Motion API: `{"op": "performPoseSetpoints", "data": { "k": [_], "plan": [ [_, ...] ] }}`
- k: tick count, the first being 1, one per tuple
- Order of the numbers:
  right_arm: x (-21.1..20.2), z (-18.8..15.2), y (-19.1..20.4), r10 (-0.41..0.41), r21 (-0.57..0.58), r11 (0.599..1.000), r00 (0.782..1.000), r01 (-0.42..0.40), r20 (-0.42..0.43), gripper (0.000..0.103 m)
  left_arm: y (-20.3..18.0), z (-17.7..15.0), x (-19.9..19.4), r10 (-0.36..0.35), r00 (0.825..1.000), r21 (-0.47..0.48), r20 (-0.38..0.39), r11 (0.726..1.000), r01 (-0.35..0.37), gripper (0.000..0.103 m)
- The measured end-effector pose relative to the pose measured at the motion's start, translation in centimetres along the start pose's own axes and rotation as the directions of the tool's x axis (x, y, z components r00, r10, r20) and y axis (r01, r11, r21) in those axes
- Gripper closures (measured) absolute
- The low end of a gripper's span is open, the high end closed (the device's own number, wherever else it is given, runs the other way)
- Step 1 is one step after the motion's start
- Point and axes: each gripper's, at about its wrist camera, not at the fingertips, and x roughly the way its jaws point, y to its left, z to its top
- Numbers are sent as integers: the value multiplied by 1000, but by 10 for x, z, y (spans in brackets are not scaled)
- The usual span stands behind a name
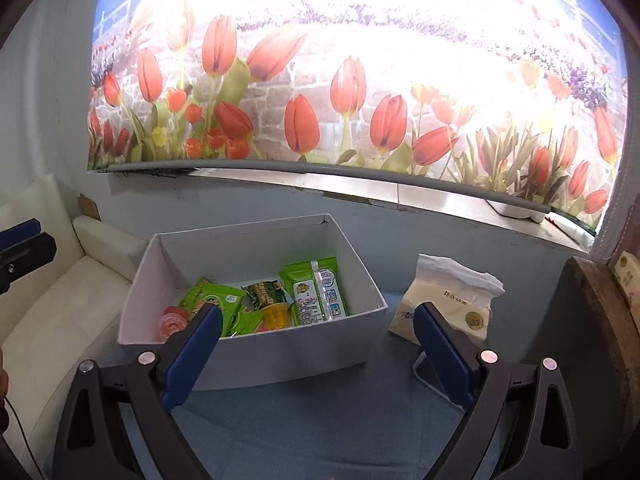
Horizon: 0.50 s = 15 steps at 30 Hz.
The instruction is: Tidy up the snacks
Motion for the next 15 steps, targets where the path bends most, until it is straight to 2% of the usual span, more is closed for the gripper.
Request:
{"op": "performPoseSetpoints", "data": {
  "k": [4, 6, 9, 11, 15],
  "plan": [
    [-58, -23, -6, 104, 74, 992, 994, -105, 26, 4, -18, -23, -52, -3, 1000, 41, 28, 999, 1, 0],
    [-85, -37, -3, 131, 90, 987, 991, -134, 31, 4, -34, -39, -72, -15, 1000, 85, 17, 996, 14, 0],
    [-124, -66, 0, 131, 99, 986, 991, -133, 31, 4, -50, -65, -92, -27, 999, 85, -34, 996, 30, 0],
    [-144, -85, 0, 116, 110, 987, 993, -118, 21, 4, -56, -81, -103, -64, 996, 45, -67, 997, 67, 0],
    [-173, -116, 1, 123, 124, 985, 992, -120, -13, 4, -69, -102, -124, -83, 986, 0, -144, 996, 84, 0]
  ]
}}
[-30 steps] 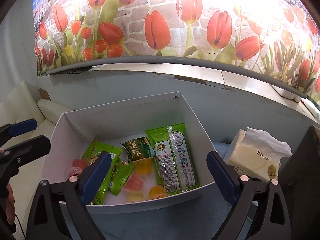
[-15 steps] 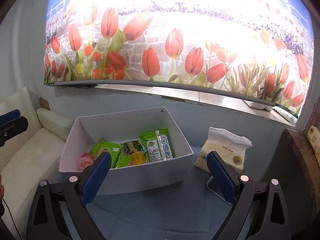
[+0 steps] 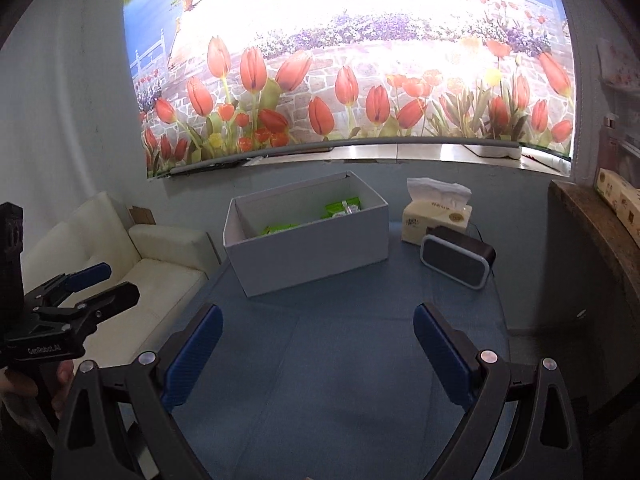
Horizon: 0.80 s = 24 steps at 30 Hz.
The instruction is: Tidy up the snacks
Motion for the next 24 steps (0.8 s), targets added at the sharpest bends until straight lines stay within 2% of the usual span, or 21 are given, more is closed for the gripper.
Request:
{"op": "performPoseSetpoints", "data": {
  "k": [5, 10, 18, 24],
  "plan": [
    [-31, -25, 2, -20, -18, 1000, 1000, 19, -13, 4, -11, -15, -25, -71, 996, -66, -53, 996, 67, 0],
    [-54, -29, 6, -9, -22, 1000, 1000, 9, 12, 4, -22, -19, -43, -35, 999, -35, -31, 999, 34, 0],
    [-62, -30, 12, 7, -22, 1000, 1000, -7, 12, 4, -35, -19, -54, -4, 1000, 33, -24, 999, 5, 0],
    [-62, -31, 14, 9, -23, 1000, 1000, -8, 8, 4, -36, -16, -55, -28, 999, 22, -28, 999, 29, 0]
  ]
}}
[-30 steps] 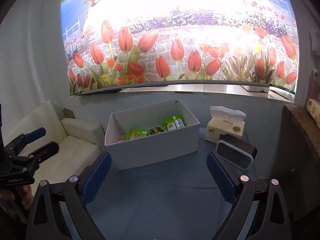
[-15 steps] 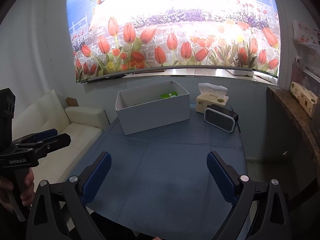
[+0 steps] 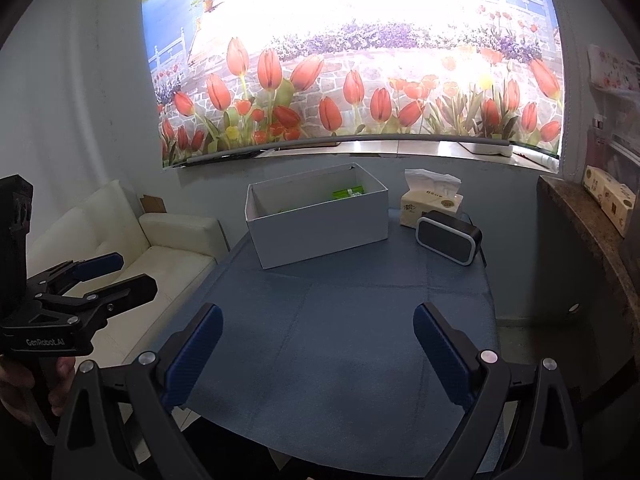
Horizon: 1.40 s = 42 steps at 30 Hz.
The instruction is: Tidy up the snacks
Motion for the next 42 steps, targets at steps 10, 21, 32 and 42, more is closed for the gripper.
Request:
{"op": "performPoseSetpoints", "data": {
  "k": [10, 21, 32, 42],
  "plan": [
    [-1, 2, 1, 0, -9, 1000, 1000, 0, -2, 4, 0, 0, -2, -4, 1000, -1, 0, 1000, 4, 0],
    [-2, 2, 3, -4, -4, 1000, 1000, 4, -6, 4, 0, -1, -2, -7, 1000, 2, -3, 1000, 7, 0],
    [-5, 2, 3, -8, -6, 1000, 1000, 8, -4, 4, 1, 0, -3, -21, 1000, 7, 0, 1000, 21, 0],
    [-6, 2, 1, -21, 9, 1000, 1000, 21, -2, 4, 3, 0, -4, -28, 1000, 6, -1, 1000, 28, 0]
  ]
}}
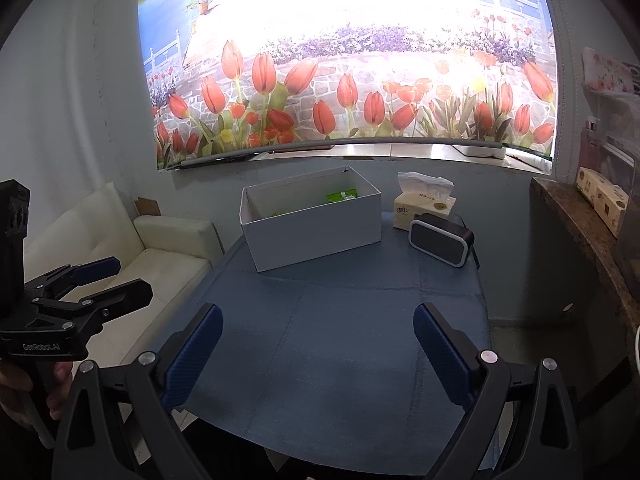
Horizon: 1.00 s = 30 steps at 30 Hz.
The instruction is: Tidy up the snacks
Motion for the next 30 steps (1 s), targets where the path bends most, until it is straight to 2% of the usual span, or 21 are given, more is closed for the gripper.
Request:
{"op": "performPoseSetpoints", "data": {
  "k": [30],
  "plan": [
    [1, -1, 5, 10, 1, 1000, 1000, -10, -3, 4, 0, 0, 0, -16, 1000, 6, -7, 1000, 16, 0]
  ]
}}
